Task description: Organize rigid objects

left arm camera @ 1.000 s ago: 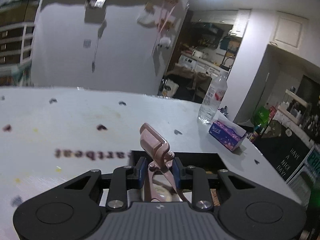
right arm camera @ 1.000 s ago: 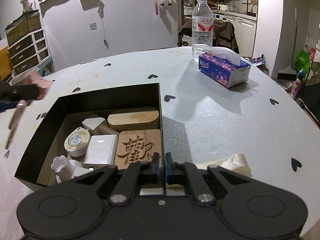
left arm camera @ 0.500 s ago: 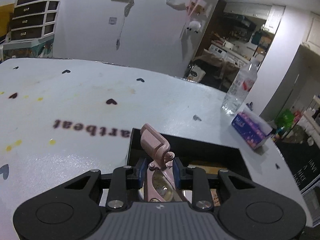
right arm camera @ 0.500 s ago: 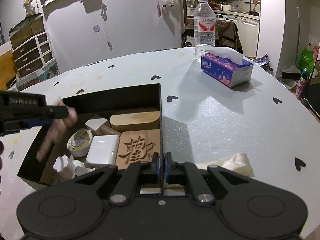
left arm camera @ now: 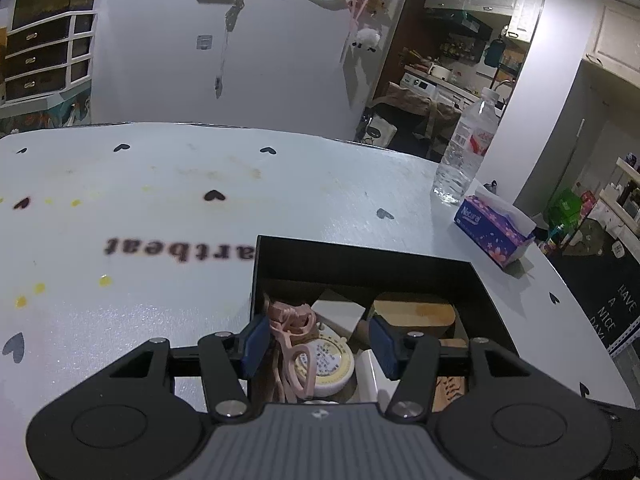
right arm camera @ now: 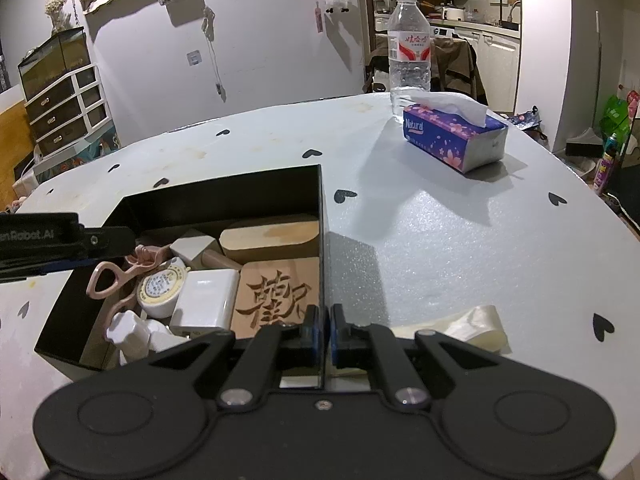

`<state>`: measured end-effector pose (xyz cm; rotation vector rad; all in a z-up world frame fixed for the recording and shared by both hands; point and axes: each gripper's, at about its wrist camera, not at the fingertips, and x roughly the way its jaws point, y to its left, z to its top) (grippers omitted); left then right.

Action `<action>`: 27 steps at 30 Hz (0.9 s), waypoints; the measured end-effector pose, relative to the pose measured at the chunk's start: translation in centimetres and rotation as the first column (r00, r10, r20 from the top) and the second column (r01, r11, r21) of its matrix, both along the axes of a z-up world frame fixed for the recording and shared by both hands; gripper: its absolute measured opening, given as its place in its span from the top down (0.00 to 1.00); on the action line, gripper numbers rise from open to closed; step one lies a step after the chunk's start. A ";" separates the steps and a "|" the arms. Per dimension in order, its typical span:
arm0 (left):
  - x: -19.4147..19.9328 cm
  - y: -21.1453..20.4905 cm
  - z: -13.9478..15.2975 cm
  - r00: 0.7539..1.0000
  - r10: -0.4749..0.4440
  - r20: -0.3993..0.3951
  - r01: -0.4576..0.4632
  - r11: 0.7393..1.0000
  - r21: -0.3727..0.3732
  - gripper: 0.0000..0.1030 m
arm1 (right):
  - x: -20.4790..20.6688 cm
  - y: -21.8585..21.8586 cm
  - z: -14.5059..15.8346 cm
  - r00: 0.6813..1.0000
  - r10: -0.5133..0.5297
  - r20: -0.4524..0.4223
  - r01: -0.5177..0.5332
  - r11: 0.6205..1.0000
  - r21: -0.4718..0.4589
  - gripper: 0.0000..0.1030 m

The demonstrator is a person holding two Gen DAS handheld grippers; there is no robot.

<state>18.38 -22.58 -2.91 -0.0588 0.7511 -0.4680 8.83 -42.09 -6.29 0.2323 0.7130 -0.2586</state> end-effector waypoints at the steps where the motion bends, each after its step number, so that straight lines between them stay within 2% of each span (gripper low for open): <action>1: -0.1 0.1 0.0 1.000 -0.002 0.001 0.002 1.000 0.000 0.46 | 0.0 0.0 0.0 1.000 -0.001 -0.001 0.001 1.000 0.000 0.94; 16: -1.7 1.4 1.8 0.999 -0.040 0.031 0.041 0.999 -0.005 0.43 | 0.2 0.2 0.1 1.000 -0.008 -0.007 0.008 1.000 -0.005 0.94; 27: -4.2 3.5 3.9 0.992 -0.040 0.122 0.038 0.999 0.016 0.15 | 0.3 0.5 0.2 1.000 -0.011 -0.019 0.011 1.000 -0.026 0.94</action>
